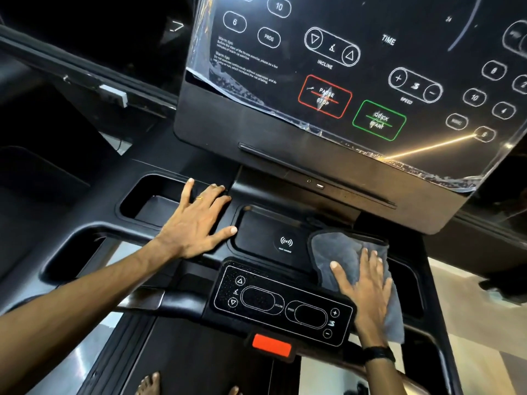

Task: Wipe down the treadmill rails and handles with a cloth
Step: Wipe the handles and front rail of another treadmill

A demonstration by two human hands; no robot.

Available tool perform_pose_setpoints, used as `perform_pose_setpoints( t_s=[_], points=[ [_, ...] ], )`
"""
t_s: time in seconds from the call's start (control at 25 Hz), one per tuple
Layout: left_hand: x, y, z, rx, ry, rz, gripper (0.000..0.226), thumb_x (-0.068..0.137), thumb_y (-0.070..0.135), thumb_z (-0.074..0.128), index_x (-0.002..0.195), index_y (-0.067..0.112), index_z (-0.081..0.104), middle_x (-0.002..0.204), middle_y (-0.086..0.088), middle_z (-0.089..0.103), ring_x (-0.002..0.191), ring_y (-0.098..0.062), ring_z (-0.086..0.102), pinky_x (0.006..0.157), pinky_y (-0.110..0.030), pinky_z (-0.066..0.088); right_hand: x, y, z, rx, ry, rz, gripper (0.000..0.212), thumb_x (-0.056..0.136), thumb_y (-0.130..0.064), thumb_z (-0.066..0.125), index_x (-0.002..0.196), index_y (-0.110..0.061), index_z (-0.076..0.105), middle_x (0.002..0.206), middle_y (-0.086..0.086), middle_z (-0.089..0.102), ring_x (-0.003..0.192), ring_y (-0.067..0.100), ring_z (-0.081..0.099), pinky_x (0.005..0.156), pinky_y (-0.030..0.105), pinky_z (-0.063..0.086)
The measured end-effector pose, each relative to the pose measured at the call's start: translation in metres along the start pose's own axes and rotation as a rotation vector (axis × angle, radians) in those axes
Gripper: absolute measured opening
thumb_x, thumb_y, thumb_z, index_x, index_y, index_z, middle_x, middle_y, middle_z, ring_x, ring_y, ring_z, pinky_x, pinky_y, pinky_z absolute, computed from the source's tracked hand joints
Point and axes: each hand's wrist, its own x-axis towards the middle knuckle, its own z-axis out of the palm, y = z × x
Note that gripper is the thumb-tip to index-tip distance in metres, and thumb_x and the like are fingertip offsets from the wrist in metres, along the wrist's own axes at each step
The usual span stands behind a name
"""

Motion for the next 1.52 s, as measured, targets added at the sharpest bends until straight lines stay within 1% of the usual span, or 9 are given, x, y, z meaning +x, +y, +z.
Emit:
perform_pose_setpoints(
  t_s=[0.08, 0.16, 0.32, 0.4, 0.56, 0.92, 1.12, 1.36, 1.52],
  points=[
    [0.001, 0.000, 0.000, -0.006, 0.002, -0.002, 0.084, 0.093, 0.073, 0.020, 0.145, 0.011, 0.040, 0.155, -0.010, 0.034, 0.150, -0.020, 0.023, 0.118, -0.050, -0.018, 0.005, 0.000, 0.000, 0.000, 0.023, -0.009, 0.098, 0.085, -0.076, 0.033, 0.160, -0.018, 0.010, 0.168, 0.004, 0.004, 0.154, 0.017, -0.001, 0.123, 0.046, -0.004],
    [0.002, -0.001, 0.000, -0.016, 0.014, -0.006, 0.083, 0.093, 0.074, 0.021, 0.144, 0.011, 0.040, 0.154, -0.010, 0.035, 0.148, -0.021, 0.027, 0.118, -0.050, -0.019, 0.023, -0.003, -0.001, 0.021, 0.045, -0.002, 0.092, 0.090, -0.071, 0.041, 0.160, -0.017, 0.014, 0.168, 0.007, 0.008, 0.154, 0.020, 0.003, 0.124, 0.048, 0.001],
    [0.002, -0.002, -0.001, -0.015, 0.014, -0.005, 0.082, 0.092, 0.073, 0.020, 0.142, 0.011, 0.041, 0.151, -0.010, 0.037, 0.146, -0.022, 0.032, 0.118, -0.051, -0.017, 0.065, -0.014, -0.006, 0.066, 0.060, 0.057, 0.088, 0.092, -0.069, 0.043, 0.157, -0.012, 0.023, 0.165, 0.012, 0.018, 0.153, 0.025, 0.010, 0.122, 0.054, 0.007],
    [0.001, -0.001, -0.002, -0.011, 0.002, 0.006, 0.083, 0.093, 0.073, 0.020, 0.143, 0.010, 0.041, 0.152, -0.010, 0.037, 0.147, -0.022, 0.030, 0.118, -0.051, -0.017, 0.064, -0.015, -0.009, 0.097, 0.071, 0.054, 0.086, 0.093, -0.065, 0.044, 0.157, -0.011, 0.022, 0.165, 0.012, 0.018, 0.153, 0.024, 0.009, 0.123, 0.053, 0.004],
    [-0.002, 0.001, -0.003, -0.003, 0.002, 0.012, 0.085, 0.093, 0.073, 0.016, 0.145, 0.010, 0.040, 0.155, -0.011, 0.034, 0.149, -0.022, 0.026, 0.118, -0.051, -0.015, 0.038, -0.011, -0.010, 0.120, 0.037, 0.011, 0.085, 0.096, -0.063, 0.043, 0.159, -0.014, 0.015, 0.167, 0.009, 0.009, 0.154, 0.019, 0.001, 0.124, 0.048, -0.004],
    [-0.001, 0.000, -0.001, -0.022, -0.006, 0.006, 0.086, 0.092, 0.073, 0.016, 0.145, 0.010, 0.040, 0.154, -0.012, 0.035, 0.148, -0.025, 0.027, 0.117, -0.051, -0.015, 0.011, -0.010, -0.003, 0.073, 0.031, 0.051, 0.087, 0.094, -0.066, 0.041, 0.160, -0.017, 0.012, 0.168, 0.006, 0.004, 0.154, 0.017, -0.003, 0.124, 0.046, -0.006],
    [-0.001, -0.001, -0.001, -0.081, 0.023, -0.013, 0.074, 0.098, 0.062, 0.011, 0.144, 0.014, 0.043, 0.152, -0.008, 0.039, 0.147, -0.021, 0.029, 0.118, -0.051, -0.010, 0.010, -0.010, -0.004, 0.068, 0.033, 0.047, 0.087, 0.094, -0.066, 0.041, 0.160, -0.017, 0.011, 0.168, 0.006, 0.002, 0.154, 0.016, -0.004, 0.124, 0.045, -0.006],
    [0.000, -0.004, 0.003, -0.097, 0.041, 0.000, 0.063, 0.101, 0.049, 0.015, 0.142, 0.013, 0.045, 0.150, -0.008, 0.042, 0.144, -0.022, 0.035, 0.119, -0.054, -0.004, 0.010, -0.009, 0.000, 0.038, 0.030, 0.049, 0.087, 0.095, -0.066, 0.041, 0.160, -0.017, 0.010, 0.168, 0.006, 0.000, 0.154, 0.017, -0.006, 0.124, 0.045, -0.007],
    [0.000, -0.004, 0.002, -0.104, 0.042, -0.009, 0.059, 0.101, 0.047, 0.019, 0.141, 0.014, 0.046, 0.150, -0.006, 0.043, 0.143, -0.020, 0.036, 0.119, -0.055, -0.002, 0.019, -0.008, 0.000, 0.022, 0.035, -0.005, 0.087, 0.094, -0.065, 0.041, 0.160, -0.017, 0.010, 0.168, 0.007, 0.000, 0.154, 0.018, -0.007, 0.124, 0.046, -0.007]
  ],
)
